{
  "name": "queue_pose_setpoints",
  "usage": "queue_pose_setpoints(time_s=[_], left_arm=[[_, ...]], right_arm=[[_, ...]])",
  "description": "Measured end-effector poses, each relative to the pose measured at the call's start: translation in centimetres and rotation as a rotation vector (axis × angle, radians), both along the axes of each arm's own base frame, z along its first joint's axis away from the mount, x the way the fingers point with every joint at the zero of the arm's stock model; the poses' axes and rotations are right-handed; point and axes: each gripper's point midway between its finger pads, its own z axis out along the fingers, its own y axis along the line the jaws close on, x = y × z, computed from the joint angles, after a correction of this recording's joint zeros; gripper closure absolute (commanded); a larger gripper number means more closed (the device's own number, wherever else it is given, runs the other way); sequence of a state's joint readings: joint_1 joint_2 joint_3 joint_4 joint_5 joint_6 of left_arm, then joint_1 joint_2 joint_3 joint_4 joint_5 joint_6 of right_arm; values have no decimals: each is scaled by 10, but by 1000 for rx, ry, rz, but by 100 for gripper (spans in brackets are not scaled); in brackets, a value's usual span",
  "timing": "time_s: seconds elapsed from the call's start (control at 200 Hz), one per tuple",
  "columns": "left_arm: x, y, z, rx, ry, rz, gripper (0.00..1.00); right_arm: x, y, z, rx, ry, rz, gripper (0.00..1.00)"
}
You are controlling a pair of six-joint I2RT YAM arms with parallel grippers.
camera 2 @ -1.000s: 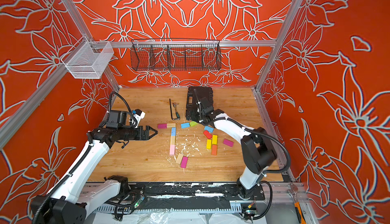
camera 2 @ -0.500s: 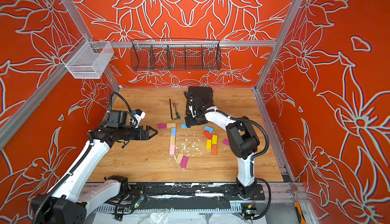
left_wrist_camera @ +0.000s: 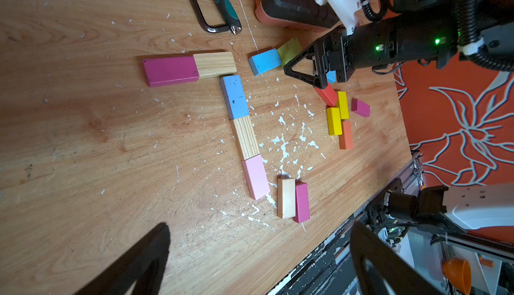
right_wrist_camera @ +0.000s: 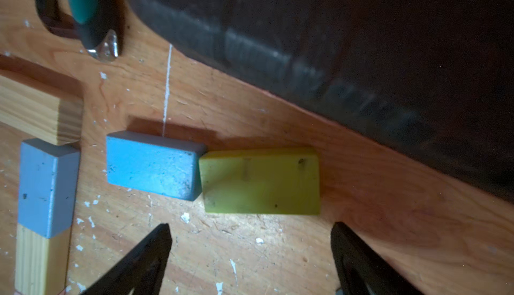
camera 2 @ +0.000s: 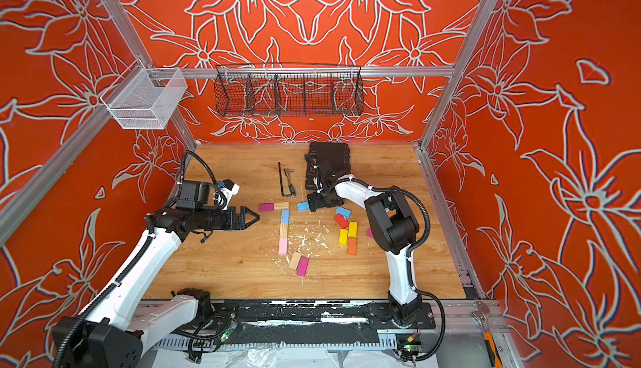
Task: Assemble the number 7 with building blocks
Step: Assemble the building block at the center of the board.
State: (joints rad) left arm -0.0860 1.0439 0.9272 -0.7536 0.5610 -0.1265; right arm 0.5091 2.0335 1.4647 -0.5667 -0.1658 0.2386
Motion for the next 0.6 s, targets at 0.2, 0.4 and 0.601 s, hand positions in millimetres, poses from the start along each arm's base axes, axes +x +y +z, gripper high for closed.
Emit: queue_pose_setpoints(time_s=[0.2, 0.4, 0.601], left_arm=[[0, 0, 0, 0, 2, 0, 2], [0, 0, 0, 0, 2, 0, 2], [0, 0, 0, 0, 2, 0, 2]], right_arm=[[8, 2, 1, 9, -13, -6, 7], [16, 7, -2, 22, -19, -3, 7], [15, 13, -1, 52, -10, 7, 8]])
